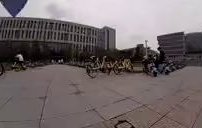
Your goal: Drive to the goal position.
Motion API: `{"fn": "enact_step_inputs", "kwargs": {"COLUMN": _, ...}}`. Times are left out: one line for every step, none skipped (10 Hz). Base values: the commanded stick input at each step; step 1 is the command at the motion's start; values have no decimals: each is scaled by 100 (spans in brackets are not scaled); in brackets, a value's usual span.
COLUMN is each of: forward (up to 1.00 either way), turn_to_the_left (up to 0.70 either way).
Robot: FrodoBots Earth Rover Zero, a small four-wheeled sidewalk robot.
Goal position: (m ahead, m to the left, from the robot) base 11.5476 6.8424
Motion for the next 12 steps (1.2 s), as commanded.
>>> {"fn": "enact_step_inputs", "kwargs": {"forward": 60, "turn_to_the_left": 1}}
{"fn": "enact_step_inputs", "kwargs": {"forward": 60, "turn_to_the_left": 1}}
{"fn": "enact_step_inputs", "kwargs": {"forward": 46, "turn_to_the_left": 1}}
{"fn": "enact_step_inputs", "kwargs": {"forward": 8, "turn_to_the_left": 1}}
{"fn": "enact_step_inputs", "kwargs": {"forward": 5, "turn_to_the_left": 1}}
{"fn": "enact_step_inputs", "kwargs": {"forward": 1, "turn_to_the_left": 0}}
{"fn": "enact_step_inputs", "kwargs": {"forward": 0, "turn_to_the_left": 0}}
{"fn": "enact_step_inputs", "kwargs": {"forward": 0, "turn_to_the_left": 0}}
{"fn": "enact_step_inputs", "kwargs": {"forward": 0, "turn_to_the_left": 0}}
{"fn": "enact_step_inputs", "kwargs": {"forward": 0, "turn_to_the_left": 0}}
{"fn": "enact_step_inputs", "kwargs": {"forward": 0, "turn_to_the_left": 0}}
{"fn": "enact_step_inputs", "kwargs": {"forward": 0, "turn_to_the_left": 0}}
